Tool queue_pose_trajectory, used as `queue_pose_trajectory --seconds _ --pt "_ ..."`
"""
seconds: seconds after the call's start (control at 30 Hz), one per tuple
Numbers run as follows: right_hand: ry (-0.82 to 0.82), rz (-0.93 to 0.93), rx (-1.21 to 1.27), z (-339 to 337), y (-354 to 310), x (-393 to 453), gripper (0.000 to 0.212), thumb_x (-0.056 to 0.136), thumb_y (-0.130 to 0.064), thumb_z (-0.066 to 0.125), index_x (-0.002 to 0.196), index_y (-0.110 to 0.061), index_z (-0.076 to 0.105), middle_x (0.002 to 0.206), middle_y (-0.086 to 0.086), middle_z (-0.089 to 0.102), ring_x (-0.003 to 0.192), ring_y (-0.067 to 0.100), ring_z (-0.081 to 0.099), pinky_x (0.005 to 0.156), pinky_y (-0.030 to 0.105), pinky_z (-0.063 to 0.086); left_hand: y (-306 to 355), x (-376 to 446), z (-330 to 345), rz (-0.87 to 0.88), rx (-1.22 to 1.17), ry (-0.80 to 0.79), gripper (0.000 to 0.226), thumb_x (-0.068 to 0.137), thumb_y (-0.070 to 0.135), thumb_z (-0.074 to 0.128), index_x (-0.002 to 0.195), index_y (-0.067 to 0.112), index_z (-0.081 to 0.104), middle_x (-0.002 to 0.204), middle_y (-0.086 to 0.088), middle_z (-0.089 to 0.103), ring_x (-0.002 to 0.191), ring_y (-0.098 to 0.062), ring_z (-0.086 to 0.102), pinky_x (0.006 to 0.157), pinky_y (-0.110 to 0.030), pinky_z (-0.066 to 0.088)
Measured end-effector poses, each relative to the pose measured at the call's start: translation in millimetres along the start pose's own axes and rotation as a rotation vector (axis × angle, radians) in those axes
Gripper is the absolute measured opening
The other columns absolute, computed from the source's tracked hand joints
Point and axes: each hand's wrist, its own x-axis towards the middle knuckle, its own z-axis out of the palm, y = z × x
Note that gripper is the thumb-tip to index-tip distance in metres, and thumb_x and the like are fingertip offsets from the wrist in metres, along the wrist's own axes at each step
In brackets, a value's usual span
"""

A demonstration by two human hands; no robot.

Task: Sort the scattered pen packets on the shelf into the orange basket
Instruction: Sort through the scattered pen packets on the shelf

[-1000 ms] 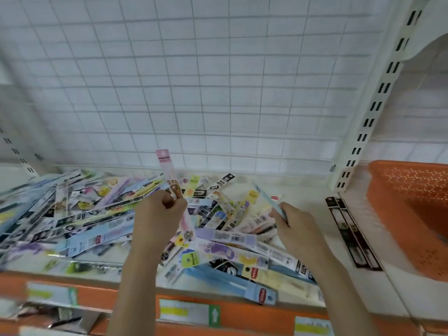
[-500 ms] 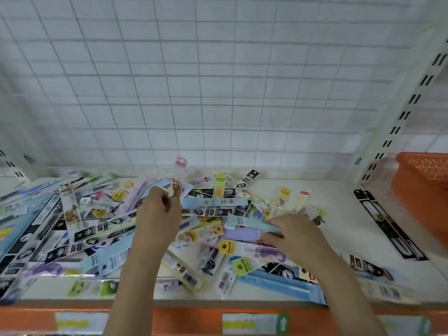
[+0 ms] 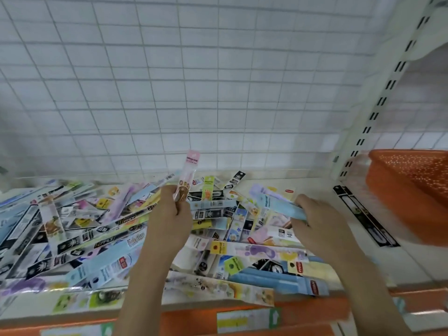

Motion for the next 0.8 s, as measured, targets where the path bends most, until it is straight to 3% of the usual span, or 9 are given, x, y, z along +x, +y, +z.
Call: queue_pose_trajectory --seconds 0.13,0.27,0.33,0.4,0.47,0.57,0.63,0.7,0.8 --pt "-0.049 -0.053 -0.048 -1 1 0 0.020 0.092 -0.039 0.047 0.087 -0.025 0.034 0.058 -0.006 0.037 0.053 0.008 0.036 0.046 0.026 0.023 3 -12 -2 0.023 0.034 0.044 0.017 0.095 0.023 0.046 0.105 0.010 0.046 0.057 0.003 0.046 0.051 -0.013 0.044 0.050 -0.028 0.032" --pt "-0.105 -0.132 -0.064 6 -3 2 0.013 0.097 -0.031 0.041 0.096 -0.021 0.049 0.062 -0.008 0.034 0.076 0.019 0.040 0.053 0.028 0.026 -2 -25 -4 0.025 0.113 0.029 0.010 0.093 0.019 0.049 0.092 0.010 0.044 0.058 -0.001 0.049 0.050 -0.017 0.046 0.048 -0.029 0.032" --pt "-0.137 -0.172 -0.015 10 -3 5 0.016 0.099 -0.025 0.037 0.098 -0.017 0.050 0.075 -0.003 0.042 0.084 0.023 0.048 0.064 0.029 0.033 -2 -34 -4 0.012 0.129 0.034 0.014 0.091 0.015 0.050 0.082 0.011 0.041 0.059 -0.004 0.044 0.050 -0.019 0.039 0.049 -0.030 0.028" --pt "-0.150 -0.193 0.049 11 -6 5 0.021 0.099 -0.021 0.038 0.115 -0.016 0.050 0.099 0.001 0.049 0.091 0.025 0.056 0.073 0.032 0.042 -2 -44 -7 -0.008 0.157 0.043 0.022 0.090 0.015 0.050 0.074 0.014 0.035 0.060 -0.004 0.037 0.052 -0.020 0.032 0.051 -0.030 0.025" --pt "-0.169 -0.262 0.061 10 -11 2 0.026 0.097 -0.030 0.043 0.121 -0.022 0.048 0.107 -0.001 0.057 0.091 0.022 0.059 0.072 0.034 0.045 -1 -52 -12 -0.034 0.198 0.062 0.030 0.091 0.017 0.051 0.069 0.019 0.030 0.059 -0.002 0.033 0.051 -0.020 0.029 0.051 -0.030 0.023" --pt "-0.362 -0.348 0.006 12 -20 -4 0.041 0.086 -0.057 0.054 0.112 -0.025 0.052 0.094 -0.004 0.063 0.090 0.018 0.060 0.068 0.031 0.045 -3 -62 -22 -0.056 0.307 0.102 0.030 0.092 0.021 0.051 0.068 0.018 0.034 0.055 -0.002 0.034 0.049 -0.019 0.033 0.050 -0.029 0.025" --pt "-0.478 -0.386 -0.042 18 -24 -5 0.036 0.084 -0.055 0.058 0.097 -0.022 0.055 0.080 -0.005 0.058 0.084 0.019 0.059 0.061 0.028 0.041 -5 -69 -26 -0.053 0.373 0.077 0.025 0.092 0.023 0.053 0.071 0.013 0.043 0.054 -0.001 0.036 0.048 -0.017 0.035 0.051 -0.029 0.029" --pt "-0.480 -0.404 -0.028 23 -23 -6 0.028 0.087 -0.050 0.057 0.084 -0.022 0.053 0.072 -0.007 0.052 0.072 0.014 0.055 0.053 0.023 0.035 -5 -78 -28 -0.055 0.420 -0.009 0.024 0.090 0.023 0.058 0.069 0.018 0.047 0.053 0.001 0.038 0.047 -0.014 0.035 0.050 -0.025 0.028" --pt "-0.421 -0.385 0.007 21 -19 -3 0.028 0.089 -0.046 0.055 0.071 -0.027 0.047 0.065 -0.009 0.049 0.062 0.010 0.049 0.049 0.023 0.032 -5 -88 -23 -0.046 0.477 -0.178 0.040 0.085 0.028 0.064 0.061 0.019 0.034 0.056 0.002 0.034 0.049 -0.013 0.030 0.052 -0.024 0.023"
